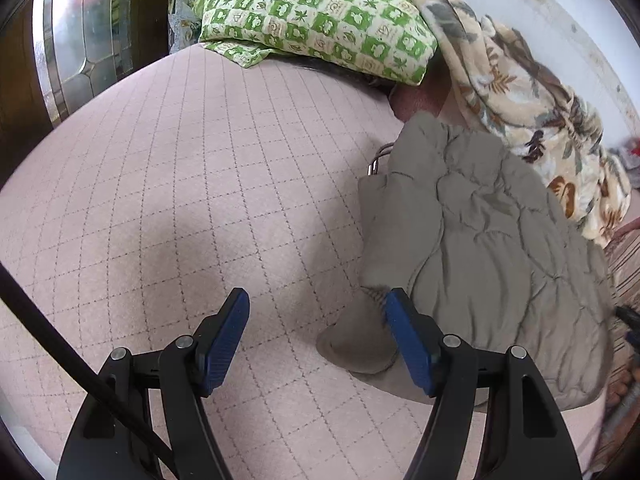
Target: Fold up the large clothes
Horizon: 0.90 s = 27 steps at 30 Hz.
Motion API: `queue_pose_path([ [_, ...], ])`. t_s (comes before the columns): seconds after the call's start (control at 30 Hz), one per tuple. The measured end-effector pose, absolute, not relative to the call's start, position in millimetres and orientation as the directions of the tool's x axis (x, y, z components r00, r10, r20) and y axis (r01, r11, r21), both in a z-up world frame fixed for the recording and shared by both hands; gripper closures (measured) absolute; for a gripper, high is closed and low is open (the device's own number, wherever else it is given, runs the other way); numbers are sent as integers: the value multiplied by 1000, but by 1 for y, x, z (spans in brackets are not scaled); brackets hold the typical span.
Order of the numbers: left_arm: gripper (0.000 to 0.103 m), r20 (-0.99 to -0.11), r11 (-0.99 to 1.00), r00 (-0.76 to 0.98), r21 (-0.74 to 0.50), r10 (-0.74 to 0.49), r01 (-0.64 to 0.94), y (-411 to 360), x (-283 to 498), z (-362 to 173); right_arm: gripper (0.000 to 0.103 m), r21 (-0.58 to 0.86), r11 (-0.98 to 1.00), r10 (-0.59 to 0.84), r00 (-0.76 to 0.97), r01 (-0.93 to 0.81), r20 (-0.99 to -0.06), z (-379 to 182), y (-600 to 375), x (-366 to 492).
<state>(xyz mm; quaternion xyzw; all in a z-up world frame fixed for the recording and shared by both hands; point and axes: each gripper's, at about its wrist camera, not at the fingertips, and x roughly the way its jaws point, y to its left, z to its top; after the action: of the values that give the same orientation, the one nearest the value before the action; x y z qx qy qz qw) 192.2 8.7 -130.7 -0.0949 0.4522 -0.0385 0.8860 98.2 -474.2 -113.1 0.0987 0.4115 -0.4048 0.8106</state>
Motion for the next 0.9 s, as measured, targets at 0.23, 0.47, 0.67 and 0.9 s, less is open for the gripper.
queue_pose_path([
  [0.23, 29, -843, 985, 524, -169, -122, -42, 6, 202, -150, 23, -17, 719, -484, 483, 694, -730, -89, -446, 20],
  [0.47, 29, -848, 988, 518, -150, -109, -38, 2, 201, -153, 23, -29, 734, -436, 438, 679, -786, -143, -424, -5],
  [0.67, 29, -833, 985, 540, -167, -121, -37, 6, 194, -142, 19, -161, 679, -526, 322, 717, -787, -159, -449, 18],
  [0.9, 29, -780, 964, 583, -266, -227, 19, 13, 179, -122, 19, -231, 708, -601, 397, 667, -694, -114, -404, -6],
])
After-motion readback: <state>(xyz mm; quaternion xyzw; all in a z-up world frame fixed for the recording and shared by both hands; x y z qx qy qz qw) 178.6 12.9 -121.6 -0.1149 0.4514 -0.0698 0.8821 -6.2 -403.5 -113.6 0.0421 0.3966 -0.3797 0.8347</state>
